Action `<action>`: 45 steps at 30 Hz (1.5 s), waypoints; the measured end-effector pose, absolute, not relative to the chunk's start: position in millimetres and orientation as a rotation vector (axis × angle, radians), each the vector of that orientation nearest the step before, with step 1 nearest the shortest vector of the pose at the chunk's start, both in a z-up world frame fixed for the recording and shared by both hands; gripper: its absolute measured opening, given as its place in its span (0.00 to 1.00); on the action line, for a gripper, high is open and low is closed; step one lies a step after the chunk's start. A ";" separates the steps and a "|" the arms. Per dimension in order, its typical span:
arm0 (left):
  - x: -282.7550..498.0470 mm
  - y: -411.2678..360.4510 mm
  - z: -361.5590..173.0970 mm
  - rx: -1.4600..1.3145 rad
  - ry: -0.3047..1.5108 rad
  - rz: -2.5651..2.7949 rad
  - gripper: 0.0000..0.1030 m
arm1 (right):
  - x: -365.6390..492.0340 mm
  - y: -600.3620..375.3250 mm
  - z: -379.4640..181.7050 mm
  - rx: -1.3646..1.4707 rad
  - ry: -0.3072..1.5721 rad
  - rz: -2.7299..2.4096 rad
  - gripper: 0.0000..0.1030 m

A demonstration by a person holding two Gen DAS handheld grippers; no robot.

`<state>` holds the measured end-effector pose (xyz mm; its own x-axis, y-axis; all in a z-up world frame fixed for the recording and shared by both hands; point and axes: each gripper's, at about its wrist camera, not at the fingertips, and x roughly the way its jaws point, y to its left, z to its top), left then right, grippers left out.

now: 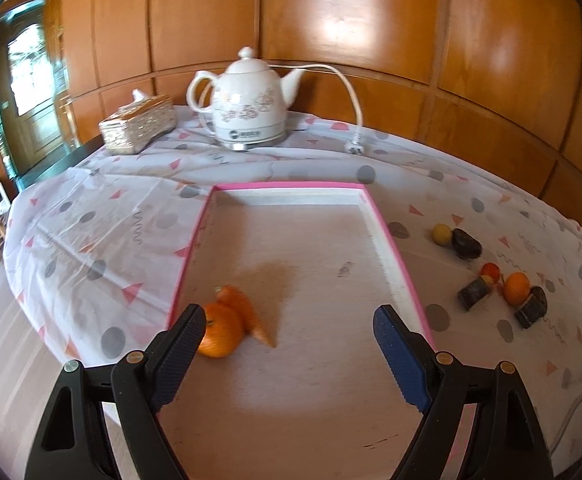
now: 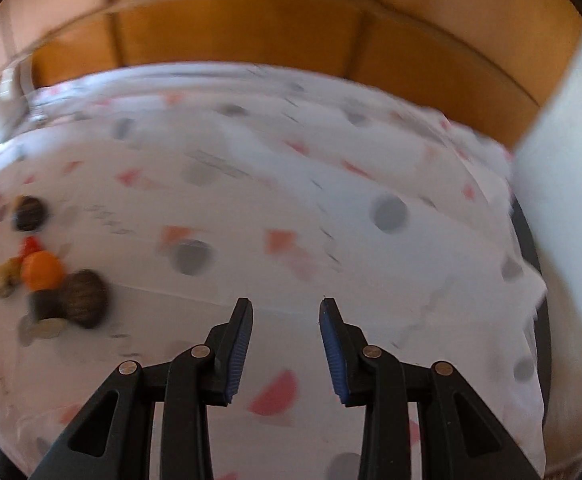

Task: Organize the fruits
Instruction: 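Reach the left gripper to the small yellow kiwi and grasp it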

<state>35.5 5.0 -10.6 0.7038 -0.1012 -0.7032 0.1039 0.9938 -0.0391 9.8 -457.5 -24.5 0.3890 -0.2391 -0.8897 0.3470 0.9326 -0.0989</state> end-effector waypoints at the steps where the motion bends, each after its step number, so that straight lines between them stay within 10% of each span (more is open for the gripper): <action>1: 37.8 0.6 -9.8 0.011 0.786 -0.129 0.83 | 8.8 -464.4 -26.8 0.129 1.125 -0.395 0.34; 6: 51.9 -29.8 -0.3 0.061 0.791 -0.222 0.75 | 2.0 -480.5 -28.6 0.198 1.135 -0.436 0.34; 12: 86.8 -70.5 -2.4 0.034 0.905 -0.372 0.34 | 6.0 -476.0 -26.8 0.208 1.124 -0.422 0.34; 45: 211.4 -158.4 -76.2 -0.359 1.134 -0.381 0.26 | 9.9 -484.2 -23.2 0.294 1.089 -0.407 0.34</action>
<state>211.4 -158.4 -76.2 0.3724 -0.4674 -0.8018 0.1109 0.8801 -0.4616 9.9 -484.2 -23.2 0.4011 -0.1746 -0.8993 0.4579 0.8885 0.0317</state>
